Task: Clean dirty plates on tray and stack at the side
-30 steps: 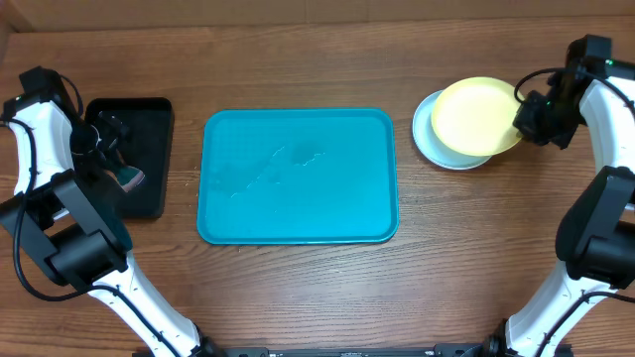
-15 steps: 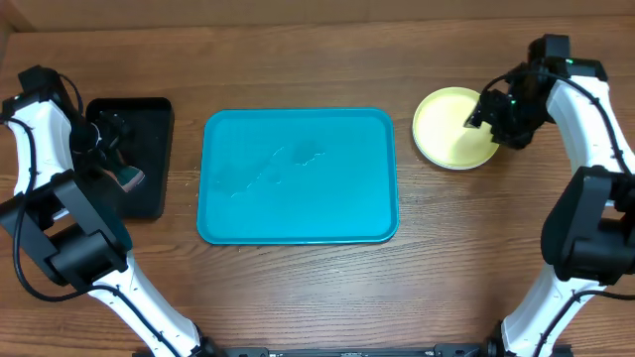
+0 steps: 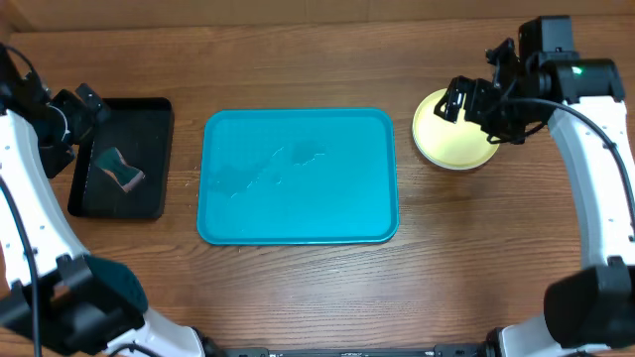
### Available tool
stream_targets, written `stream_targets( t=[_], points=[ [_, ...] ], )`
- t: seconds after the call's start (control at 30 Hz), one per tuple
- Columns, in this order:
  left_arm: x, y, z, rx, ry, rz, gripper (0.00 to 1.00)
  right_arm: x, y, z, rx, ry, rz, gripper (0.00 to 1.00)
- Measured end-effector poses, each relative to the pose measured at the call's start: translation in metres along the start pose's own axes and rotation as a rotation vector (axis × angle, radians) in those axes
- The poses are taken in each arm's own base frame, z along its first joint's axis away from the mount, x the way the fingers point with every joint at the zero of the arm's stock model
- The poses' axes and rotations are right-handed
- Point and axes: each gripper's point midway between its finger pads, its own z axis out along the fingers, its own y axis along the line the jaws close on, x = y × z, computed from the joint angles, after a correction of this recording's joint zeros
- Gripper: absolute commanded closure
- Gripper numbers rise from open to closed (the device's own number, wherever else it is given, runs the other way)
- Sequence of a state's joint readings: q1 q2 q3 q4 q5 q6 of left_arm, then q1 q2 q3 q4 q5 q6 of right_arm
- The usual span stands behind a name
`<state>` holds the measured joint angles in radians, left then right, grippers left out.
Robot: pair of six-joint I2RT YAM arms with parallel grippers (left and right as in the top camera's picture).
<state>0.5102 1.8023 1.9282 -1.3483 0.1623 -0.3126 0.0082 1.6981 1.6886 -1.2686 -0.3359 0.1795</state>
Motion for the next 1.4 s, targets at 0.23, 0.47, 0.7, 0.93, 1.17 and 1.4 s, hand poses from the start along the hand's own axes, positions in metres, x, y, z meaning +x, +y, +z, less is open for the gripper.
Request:
stream_targets(
  t=[0.23, 0.47, 0.7, 0.93, 1.17, 1.4],
  points=[
    [0.029, -0.007, -0.055, 0.050, -0.040, 0.058, 0.00, 0.047, 0.011, -0.069, 0.007, -0.052, -0.072, 0.00],
    [0.094, -0.024, -0.114, 0.174, -0.144, 0.214, 0.00, 0.082, 0.009, -0.101, 0.001, -0.221, -0.145, 0.00],
    [0.155, -0.006, -0.136, 0.241, -0.365, 0.291, 0.00, 0.095, 0.004, -0.105, -0.033, -0.460, -0.226, 0.00],
    [0.194, 0.007, -0.144, 0.274, -0.499, 0.320, 0.00, 0.094, 0.005, -0.108, -0.050, -0.543, -0.253, 0.00],
    [0.199, 0.008, -0.144, 0.273, -0.496, 0.319, 0.00, 0.088, 0.002, -0.098, -0.040, -0.516, -0.243, 0.00],
    [0.203, 0.011, -0.140, 0.268, -0.473, 0.314, 0.00, 0.083, -0.003, -0.082, -0.026, -0.461, -0.224, 0.00]
  ],
)
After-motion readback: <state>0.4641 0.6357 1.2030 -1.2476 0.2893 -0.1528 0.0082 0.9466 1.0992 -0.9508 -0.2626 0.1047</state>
